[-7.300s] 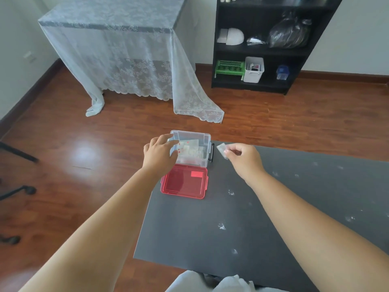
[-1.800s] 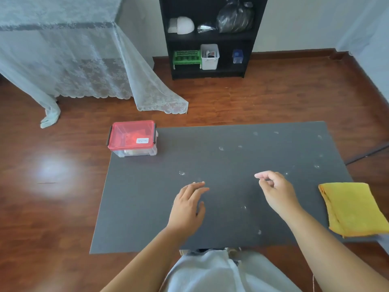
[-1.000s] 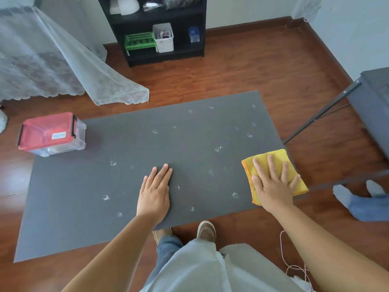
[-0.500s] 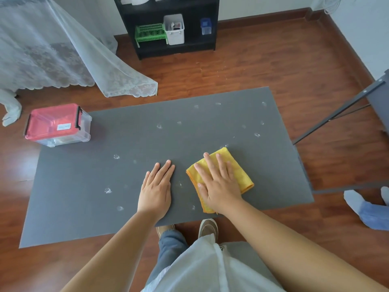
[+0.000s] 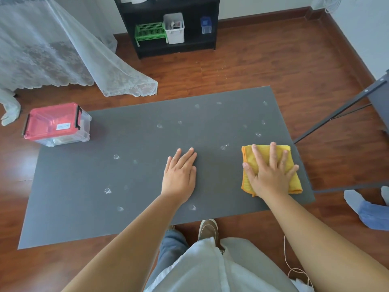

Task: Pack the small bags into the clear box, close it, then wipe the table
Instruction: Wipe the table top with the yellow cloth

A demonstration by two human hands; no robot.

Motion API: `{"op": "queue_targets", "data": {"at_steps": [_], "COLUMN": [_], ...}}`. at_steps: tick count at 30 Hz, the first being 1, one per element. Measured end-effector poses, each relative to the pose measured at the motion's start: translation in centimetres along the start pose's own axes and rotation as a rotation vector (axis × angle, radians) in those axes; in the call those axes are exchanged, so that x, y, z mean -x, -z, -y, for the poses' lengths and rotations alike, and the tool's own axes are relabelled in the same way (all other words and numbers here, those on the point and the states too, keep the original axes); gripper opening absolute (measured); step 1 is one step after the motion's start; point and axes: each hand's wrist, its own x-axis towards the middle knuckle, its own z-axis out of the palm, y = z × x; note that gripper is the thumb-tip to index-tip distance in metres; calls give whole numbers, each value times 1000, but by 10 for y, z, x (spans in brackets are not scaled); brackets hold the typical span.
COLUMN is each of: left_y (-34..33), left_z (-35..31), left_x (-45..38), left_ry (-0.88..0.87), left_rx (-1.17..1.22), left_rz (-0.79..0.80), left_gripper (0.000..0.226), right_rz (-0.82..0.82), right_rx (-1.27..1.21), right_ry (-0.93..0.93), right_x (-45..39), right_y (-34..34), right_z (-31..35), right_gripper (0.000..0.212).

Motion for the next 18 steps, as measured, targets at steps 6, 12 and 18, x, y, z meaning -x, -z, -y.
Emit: {"op": "queue_targets", "data": {"at_steps": [6, 12, 18], "left_y": [-2, -6, -11], "left_z": [3, 5, 4], "left_x": [-48, -69, -71], "left_ry": [-73, -138, -135], "left_rx": [-113, -188, -224], "left_rz": [81, 118, 101], "left_gripper": [48, 52, 54], "right_rz": [12, 15, -27], "right_rx": [-50, -48, -19], "right_ry": [-108, 29, 253], "right_x": [-44, -63, -22], "right_y": [10, 8, -4], "right_z": [23, 73, 83], "right_gripper": [68, 67, 66]}}
